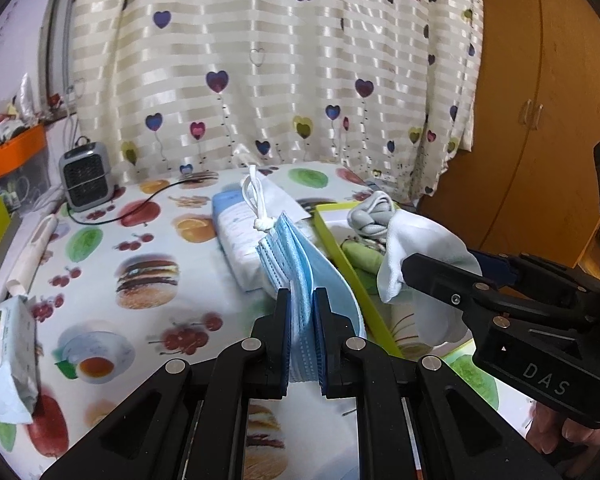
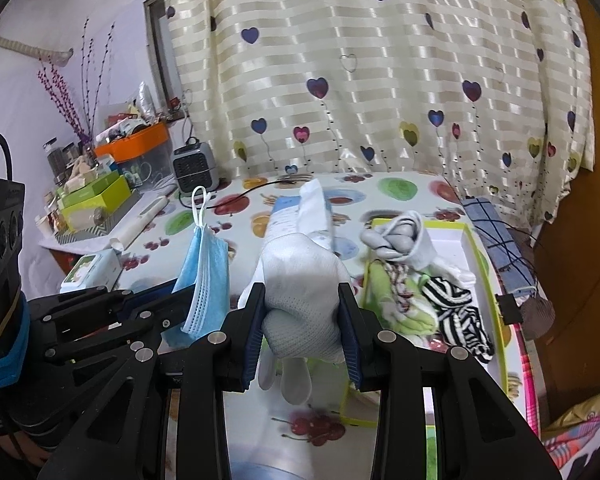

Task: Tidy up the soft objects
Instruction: 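Carry the mask with the left gripper while the right carries the glove to the tray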

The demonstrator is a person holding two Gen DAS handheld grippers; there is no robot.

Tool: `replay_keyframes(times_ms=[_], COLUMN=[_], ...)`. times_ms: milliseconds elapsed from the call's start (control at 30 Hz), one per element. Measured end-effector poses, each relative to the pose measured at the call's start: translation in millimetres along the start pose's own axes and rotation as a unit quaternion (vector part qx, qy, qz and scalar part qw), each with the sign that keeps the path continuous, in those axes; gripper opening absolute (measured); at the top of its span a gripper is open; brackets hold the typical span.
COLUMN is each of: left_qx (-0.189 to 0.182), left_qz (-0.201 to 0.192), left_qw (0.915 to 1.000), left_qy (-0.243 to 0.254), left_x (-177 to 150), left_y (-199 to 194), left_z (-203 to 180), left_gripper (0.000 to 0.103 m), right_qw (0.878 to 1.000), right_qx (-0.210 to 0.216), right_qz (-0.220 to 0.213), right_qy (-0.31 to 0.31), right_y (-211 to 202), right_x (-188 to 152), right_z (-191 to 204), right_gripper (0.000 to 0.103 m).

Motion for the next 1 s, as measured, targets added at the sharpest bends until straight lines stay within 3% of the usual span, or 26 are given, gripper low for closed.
replay_keyframes(times_ms=[1000], left_qx=[-0.02], left_qz=[0.02], left_qw=[0.999], left_qy=[0.035], left_x=[8.9], left_y=[37.3], left_z=[-42.5], left_gripper=[0.01], right_qw=[0.999], right_qx=[-0.023], right_qz=[0.006], right_qy=[0.045], right_y=[3.0], right_x=[-11.1], right_z=[-54.2], right_gripper=[0.036])
Point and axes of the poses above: each gripper's, at about its wrist camera, not at the fingertips, and y roughly the way its jaws point, z to its left, x to its top, the point moved 1 cm from there along y, roughly the way its jaws point, and after that the axes turned 7 degrees about -y, right-handed, at the moved point
